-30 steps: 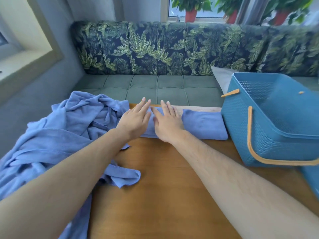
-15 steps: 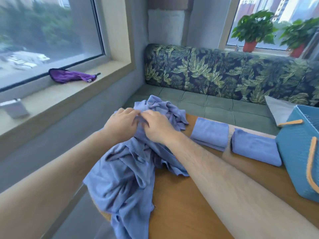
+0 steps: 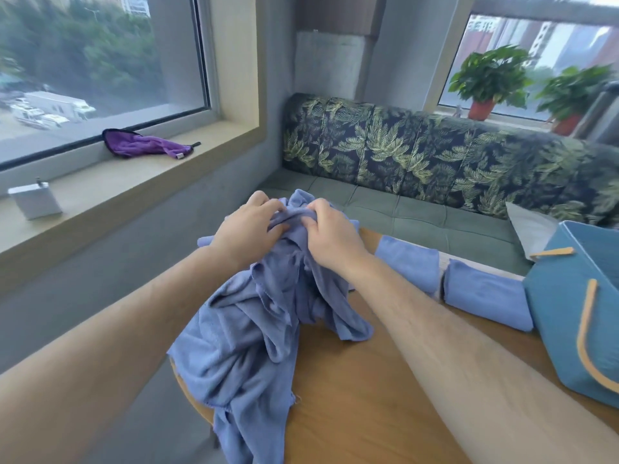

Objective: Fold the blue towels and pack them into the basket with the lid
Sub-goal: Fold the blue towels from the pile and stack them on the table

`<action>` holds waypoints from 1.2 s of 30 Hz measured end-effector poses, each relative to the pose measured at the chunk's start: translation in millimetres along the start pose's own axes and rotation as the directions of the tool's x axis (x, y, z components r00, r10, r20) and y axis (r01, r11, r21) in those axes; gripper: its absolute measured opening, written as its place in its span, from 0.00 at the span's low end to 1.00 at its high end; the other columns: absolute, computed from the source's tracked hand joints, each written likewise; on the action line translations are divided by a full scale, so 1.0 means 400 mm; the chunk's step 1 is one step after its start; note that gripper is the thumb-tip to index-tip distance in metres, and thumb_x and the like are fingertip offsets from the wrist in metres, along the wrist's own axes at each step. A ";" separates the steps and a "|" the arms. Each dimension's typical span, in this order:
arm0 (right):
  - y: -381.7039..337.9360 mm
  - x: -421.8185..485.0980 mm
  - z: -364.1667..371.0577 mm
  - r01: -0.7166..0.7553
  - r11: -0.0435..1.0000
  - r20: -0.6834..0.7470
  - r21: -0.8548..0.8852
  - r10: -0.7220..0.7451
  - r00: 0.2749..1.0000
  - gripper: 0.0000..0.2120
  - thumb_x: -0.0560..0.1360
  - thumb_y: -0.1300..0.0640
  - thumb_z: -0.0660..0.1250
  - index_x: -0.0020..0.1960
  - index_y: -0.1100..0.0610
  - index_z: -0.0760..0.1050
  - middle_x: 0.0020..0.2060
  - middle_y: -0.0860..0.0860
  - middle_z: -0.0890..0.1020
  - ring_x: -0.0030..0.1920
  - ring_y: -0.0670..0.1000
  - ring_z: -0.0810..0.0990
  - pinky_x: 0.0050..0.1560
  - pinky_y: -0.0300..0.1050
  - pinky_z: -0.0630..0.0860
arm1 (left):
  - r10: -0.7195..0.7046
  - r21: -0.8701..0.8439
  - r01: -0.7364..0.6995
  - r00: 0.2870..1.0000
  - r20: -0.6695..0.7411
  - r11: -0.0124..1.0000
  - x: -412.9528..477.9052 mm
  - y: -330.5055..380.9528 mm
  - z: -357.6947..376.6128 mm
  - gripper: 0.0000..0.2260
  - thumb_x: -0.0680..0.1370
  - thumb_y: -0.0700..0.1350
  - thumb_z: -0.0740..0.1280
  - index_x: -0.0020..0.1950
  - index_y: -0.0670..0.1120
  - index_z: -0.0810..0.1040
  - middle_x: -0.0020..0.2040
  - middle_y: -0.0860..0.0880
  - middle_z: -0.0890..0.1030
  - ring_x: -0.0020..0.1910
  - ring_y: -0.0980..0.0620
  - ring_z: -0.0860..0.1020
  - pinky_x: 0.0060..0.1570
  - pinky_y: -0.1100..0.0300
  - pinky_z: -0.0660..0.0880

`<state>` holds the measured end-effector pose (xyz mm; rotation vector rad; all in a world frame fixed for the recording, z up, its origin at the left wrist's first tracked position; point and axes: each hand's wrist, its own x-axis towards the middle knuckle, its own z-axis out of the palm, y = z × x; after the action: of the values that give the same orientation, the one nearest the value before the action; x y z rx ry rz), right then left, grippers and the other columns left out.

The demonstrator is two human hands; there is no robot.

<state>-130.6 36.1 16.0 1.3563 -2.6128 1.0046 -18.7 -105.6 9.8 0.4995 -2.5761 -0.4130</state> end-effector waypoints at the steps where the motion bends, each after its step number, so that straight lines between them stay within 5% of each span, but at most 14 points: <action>1: 0.004 -0.008 -0.026 -0.007 1.000 -0.028 0.028 0.008 1.000 0.10 0.84 0.52 0.57 0.60 0.56 0.71 0.54 0.54 0.81 0.54 0.57 0.78 0.49 0.51 0.71 | 0.017 -0.044 -0.019 0.999 -0.043 0.999 0.004 0.023 -0.004 0.13 0.80 0.50 0.67 0.62 0.48 0.74 0.57 0.48 0.71 0.45 0.45 0.77 0.47 0.48 0.76; 5: 0.040 -0.055 -0.151 -0.053 0.988 -0.163 0.145 0.077 0.984 0.07 0.84 0.53 0.58 0.58 0.55 0.71 0.51 0.54 0.81 0.52 0.58 0.78 0.51 0.53 0.73 | 0.130 -0.150 -0.164 0.968 -0.213 0.975 0.021 0.165 -0.011 0.08 0.78 0.45 0.69 0.50 0.46 0.70 0.48 0.51 0.71 0.38 0.49 0.75 0.43 0.52 0.73; 10: 0.131 -0.178 -0.306 -0.078 0.965 -0.332 0.252 0.162 0.929 0.07 0.82 0.58 0.58 0.55 0.47 0.67 0.42 0.46 0.77 0.42 0.51 0.76 0.44 0.49 0.69 | 0.254 -0.145 -0.279 0.952 -0.170 0.949 0.017 0.362 0.051 0.14 0.79 0.49 0.66 0.36 0.45 0.75 0.33 0.50 0.75 0.37 0.48 0.73 0.40 0.49 0.71; 13: 0.212 -0.290 -0.363 -0.171 0.950 -0.328 0.261 0.253 0.910 0.07 0.82 0.60 0.58 0.51 0.48 0.70 0.36 0.43 0.74 0.33 0.42 0.72 0.37 0.38 0.67 | 0.274 -0.268 -0.289 0.957 -0.094 0.919 -0.030 0.463 0.133 0.09 0.80 0.47 0.64 0.50 0.46 0.82 0.41 0.50 0.81 0.41 0.49 0.76 0.42 0.51 0.73; 15: 0.273 -0.372 -0.365 -0.295 0.911 -0.282 0.288 0.376 0.883 0.09 0.82 0.59 0.58 0.49 0.47 0.73 0.41 0.40 0.77 0.38 0.38 0.74 0.37 0.32 0.65 | 0.291 -0.377 -0.276 0.956 -0.015 0.884 -0.084 0.527 0.193 0.11 0.81 0.45 0.64 0.61 0.48 0.81 0.50 0.51 0.83 0.45 0.51 0.77 0.47 0.53 0.74; 17: 0.344 -0.469 -0.341 -0.433 0.847 -0.214 0.307 0.505 0.836 0.09 0.82 0.58 0.58 0.50 0.47 0.75 0.45 0.43 0.79 0.45 0.44 0.77 0.43 0.38 0.68 | 0.289 -0.465 -0.217 0.953 0.089 0.858 -0.153 0.583 0.272 0.14 0.81 0.44 0.65 0.66 0.48 0.78 0.54 0.55 0.81 0.47 0.54 0.76 0.48 0.62 0.70; 20: 0.433 -0.616 -0.290 -0.605 0.768 -0.103 0.209 0.632 0.768 0.09 0.80 0.59 0.60 0.52 0.51 0.78 0.49 0.47 0.79 0.50 0.49 0.76 0.47 0.41 0.68 | 0.217 -0.434 -0.063 0.924 0.315 0.899 -0.255 0.615 0.414 0.14 0.80 0.46 0.68 0.65 0.45 0.78 0.56 0.52 0.80 0.49 0.52 0.77 0.47 0.63 0.68; 24: 0.505 -0.726 -0.247 -0.716 0.694 0.041 -0.081 0.720 0.693 0.16 0.79 0.44 0.60 0.38 0.53 0.76 0.44 0.52 0.80 0.51 0.53 0.76 0.49 0.47 0.74 | 0.149 -0.367 0.015 0.898 0.414 0.930 -0.350 0.611 0.530 0.07 0.78 0.46 0.71 0.49 0.43 0.80 0.48 0.50 0.79 0.49 0.51 0.77 0.46 0.60 0.70; 27: 0.509 -0.726 -0.245 -0.640 0.693 -0.044 -0.332 0.666 0.745 0.23 0.75 0.29 0.61 0.43 0.46 0.82 0.52 0.50 0.71 0.57 0.54 0.66 0.63 0.51 0.67 | 0.125 -0.358 0.026 0.912 0.391 0.933 -0.353 0.613 0.547 0.11 0.77 0.51 0.72 0.41 0.45 0.79 0.43 0.51 0.78 0.44 0.54 0.74 0.40 0.64 0.66; 30: 0.498 -0.692 -0.244 -0.552 0.713 -0.074 -0.432 0.582 0.810 0.18 0.75 0.32 0.64 0.43 0.46 0.80 0.56 0.50 0.70 0.61 0.57 0.66 0.65 0.51 0.64 | 0.102 -0.365 0.067 0.900 0.423 0.929 -0.328 0.625 0.553 0.17 0.77 0.54 0.70 0.36 0.42 0.77 0.32 0.47 0.76 0.34 0.53 0.71 0.32 0.61 0.64; 33: 0.490 -0.667 -0.241 -0.547 0.772 -0.069 -0.324 0.558 0.827 0.13 0.79 0.44 0.64 0.39 0.50 0.74 0.48 0.49 0.74 0.58 0.57 0.72 0.56 0.50 0.65 | 0.031 -0.377 0.181 0.870 0.492 0.908 -0.306 0.639 0.550 0.09 0.77 0.48 0.69 0.41 0.43 0.79 0.33 0.48 0.78 0.34 0.53 0.75 0.32 0.60 0.69; 36: 0.494 -0.660 -0.264 -0.619 0.784 -0.144 0.045 0.618 0.773 0.11 0.80 0.52 0.61 0.39 0.51 0.70 0.38 0.45 0.76 0.45 0.53 0.77 0.43 0.46 0.66 | -0.049 -0.433 0.279 0.881 0.471 0.857 -0.291 0.643 0.529 0.05 0.78 0.46 0.65 0.46 0.45 0.76 0.38 0.52 0.77 0.38 0.52 0.76 0.36 0.58 0.73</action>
<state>-140.8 366.9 -86.4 0.3523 -2.9838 1.0873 -100.8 212.6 -118.5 0.4838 -2.6978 -1.3499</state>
